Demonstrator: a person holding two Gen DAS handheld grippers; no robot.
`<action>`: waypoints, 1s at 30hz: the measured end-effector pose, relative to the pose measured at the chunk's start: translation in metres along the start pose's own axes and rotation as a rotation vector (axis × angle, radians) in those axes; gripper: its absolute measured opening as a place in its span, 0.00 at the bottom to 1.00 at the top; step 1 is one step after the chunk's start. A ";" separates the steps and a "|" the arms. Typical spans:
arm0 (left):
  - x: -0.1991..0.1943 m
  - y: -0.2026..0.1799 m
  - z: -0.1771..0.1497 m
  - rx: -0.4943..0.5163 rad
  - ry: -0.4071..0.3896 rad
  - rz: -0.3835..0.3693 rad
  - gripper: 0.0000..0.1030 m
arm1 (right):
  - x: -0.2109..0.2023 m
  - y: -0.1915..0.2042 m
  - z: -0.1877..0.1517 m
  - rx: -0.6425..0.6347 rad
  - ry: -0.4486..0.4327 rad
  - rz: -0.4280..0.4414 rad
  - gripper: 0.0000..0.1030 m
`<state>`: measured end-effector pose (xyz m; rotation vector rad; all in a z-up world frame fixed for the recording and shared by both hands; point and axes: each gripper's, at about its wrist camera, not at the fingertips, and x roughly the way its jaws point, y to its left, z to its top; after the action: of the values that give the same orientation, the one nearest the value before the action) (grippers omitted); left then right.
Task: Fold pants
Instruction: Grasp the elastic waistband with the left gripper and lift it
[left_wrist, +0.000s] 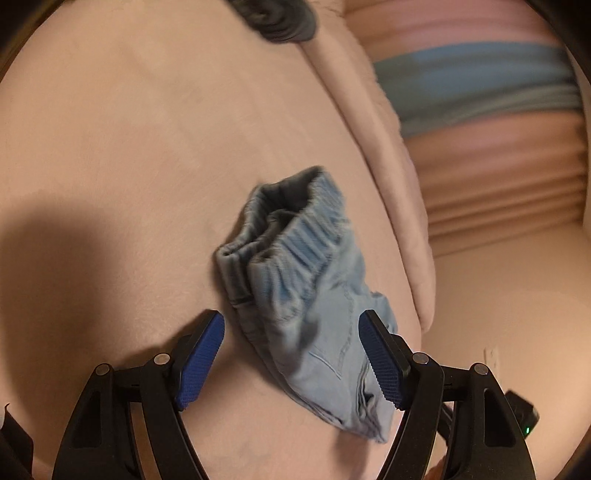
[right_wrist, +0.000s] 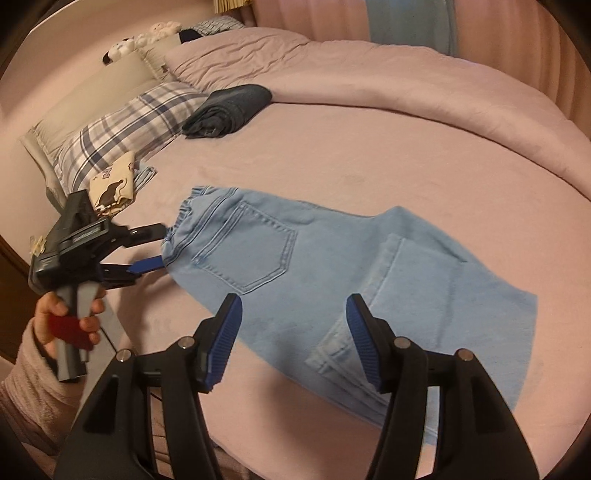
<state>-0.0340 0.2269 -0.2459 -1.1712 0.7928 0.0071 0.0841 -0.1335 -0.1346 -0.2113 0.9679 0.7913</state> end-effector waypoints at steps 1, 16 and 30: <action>0.004 0.003 0.002 -0.015 -0.001 -0.003 0.72 | 0.001 0.001 0.000 -0.002 0.003 0.000 0.57; 0.022 -0.010 0.024 -0.023 -0.057 -0.006 0.60 | 0.015 -0.012 0.000 0.064 0.023 -0.007 0.57; 0.000 -0.081 0.001 0.329 -0.151 0.068 0.28 | 0.049 -0.045 -0.030 0.095 0.128 -0.060 0.25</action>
<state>-0.0012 0.1940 -0.1796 -0.8217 0.6705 0.0208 0.1106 -0.1554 -0.1993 -0.2097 1.1125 0.6810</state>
